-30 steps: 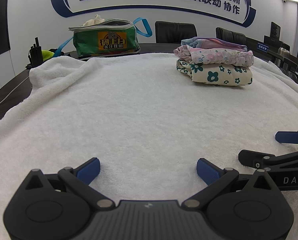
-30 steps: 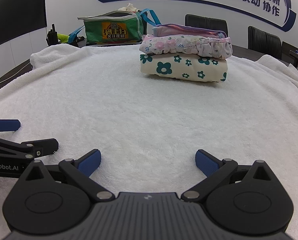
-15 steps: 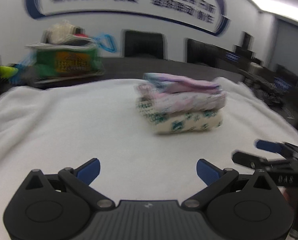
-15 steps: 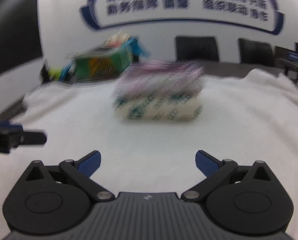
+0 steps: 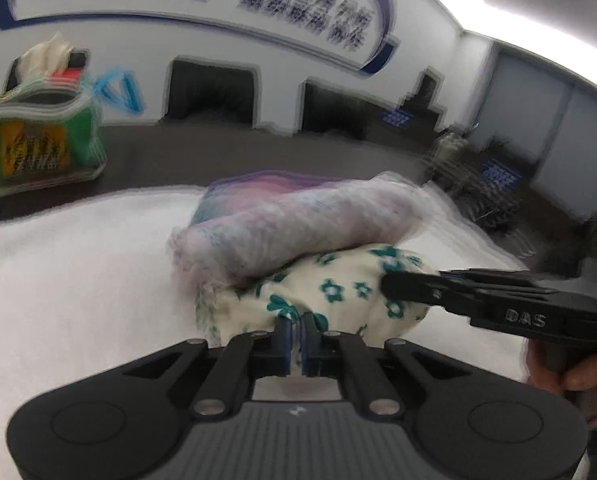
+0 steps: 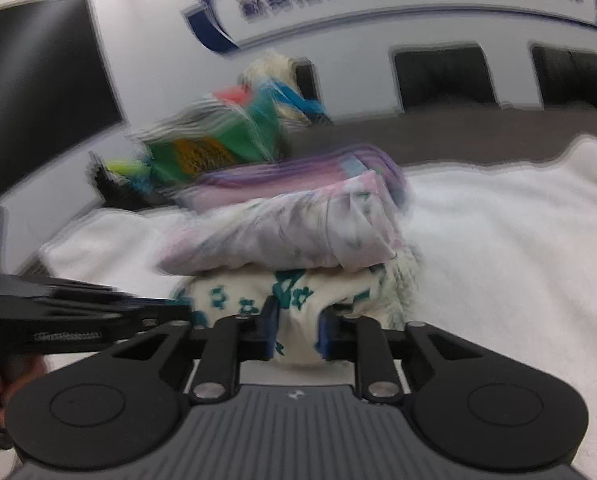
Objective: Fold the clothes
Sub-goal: 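Grasp the cream teal-flower garment with both grippers from the stack, then lift the cream garment with both grippers and shake it open in the air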
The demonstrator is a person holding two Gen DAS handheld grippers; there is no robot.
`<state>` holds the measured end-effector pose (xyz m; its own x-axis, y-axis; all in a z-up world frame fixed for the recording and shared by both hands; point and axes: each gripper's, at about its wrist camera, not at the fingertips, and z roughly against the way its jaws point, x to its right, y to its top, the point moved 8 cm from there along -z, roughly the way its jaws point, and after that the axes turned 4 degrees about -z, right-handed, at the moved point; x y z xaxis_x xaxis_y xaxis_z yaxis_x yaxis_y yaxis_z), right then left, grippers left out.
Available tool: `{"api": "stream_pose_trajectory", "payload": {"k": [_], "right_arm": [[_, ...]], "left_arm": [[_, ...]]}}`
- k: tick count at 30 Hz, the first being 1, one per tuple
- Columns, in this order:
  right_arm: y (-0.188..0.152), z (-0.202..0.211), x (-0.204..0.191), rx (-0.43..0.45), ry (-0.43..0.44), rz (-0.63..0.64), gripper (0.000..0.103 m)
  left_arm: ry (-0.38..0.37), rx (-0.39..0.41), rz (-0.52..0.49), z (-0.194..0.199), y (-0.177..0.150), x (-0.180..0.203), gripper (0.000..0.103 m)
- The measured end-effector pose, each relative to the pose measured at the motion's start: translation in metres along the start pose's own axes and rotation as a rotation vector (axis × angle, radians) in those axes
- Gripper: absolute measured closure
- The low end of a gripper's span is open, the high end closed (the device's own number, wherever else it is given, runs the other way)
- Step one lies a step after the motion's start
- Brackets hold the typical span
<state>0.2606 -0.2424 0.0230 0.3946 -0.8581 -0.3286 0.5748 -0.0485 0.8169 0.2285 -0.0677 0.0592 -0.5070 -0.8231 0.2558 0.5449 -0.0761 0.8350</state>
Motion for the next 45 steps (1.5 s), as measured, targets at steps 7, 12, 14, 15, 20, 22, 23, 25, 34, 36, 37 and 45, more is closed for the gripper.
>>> {"api": "stream_pose_trajectory", "payload": {"k": [7, 12, 14, 15, 20, 22, 23, 25, 34, 36, 37, 45], "right_arm": [[0.028, 0.158, -0.108, 0.17, 0.412, -0.007, 0.088], [0.016, 0.157, -0.147, 0.089, 0.476, -0.053, 0.086], [-0.002, 0.132, -0.147, 0.014, 0.412, -0.073, 0.063], [-0.011, 0.12, -0.145, 0.013, 0.335, -0.063, 0.055], [-0.051, 0.121, -0.143, 0.117, 0.08, 0.162, 0.04], [-0.074, 0.129, -0.148, 0.103, 0.079, 0.229, 0.04], [-0.089, 0.134, -0.152, 0.079, 0.089, 0.257, 0.04], [-0.119, 0.143, -0.16, 0.033, 0.11, 0.315, 0.041], [-0.189, 0.1, -0.162, -0.142, 0.06, 0.39, 0.082], [-0.182, 0.092, -0.165, -0.128, 0.053, 0.349, 0.103], [-0.177, 0.094, -0.168, -0.105, 0.041, 0.349, 0.103], [-0.058, 0.271, -0.238, 0.455, 0.121, 0.428, 0.103]], "left_arm": [[-0.07, 0.297, -0.005, 0.182, 0.005, 0.039, 0.092], [0.074, 0.222, -0.002, 0.205, -0.043, 0.02, 0.03], [0.18, 0.165, 0.009, 0.203, -0.074, 0.003, 0.028], [0.211, 0.145, 0.018, 0.204, -0.089, -0.002, 0.028], [0.203, 0.075, 0.05, 0.214, -0.16, -0.004, 0.027], [0.174, 0.044, 0.041, 0.209, -0.18, 0.007, 0.027], [0.172, 0.027, 0.036, 0.208, -0.188, 0.013, 0.027], [0.18, 0.018, 0.006, 0.214, -0.203, 0.027, 0.027], [0.377, -0.099, -0.059, 0.192, -0.236, 0.025, 0.1], [0.369, -0.028, -0.026, 0.207, -0.219, 0.024, 0.102], [0.374, 0.032, -0.04, 0.222, -0.204, 0.028, 0.103], [0.391, 0.534, -0.239, 0.365, -0.067, 0.113, 0.103]]}}
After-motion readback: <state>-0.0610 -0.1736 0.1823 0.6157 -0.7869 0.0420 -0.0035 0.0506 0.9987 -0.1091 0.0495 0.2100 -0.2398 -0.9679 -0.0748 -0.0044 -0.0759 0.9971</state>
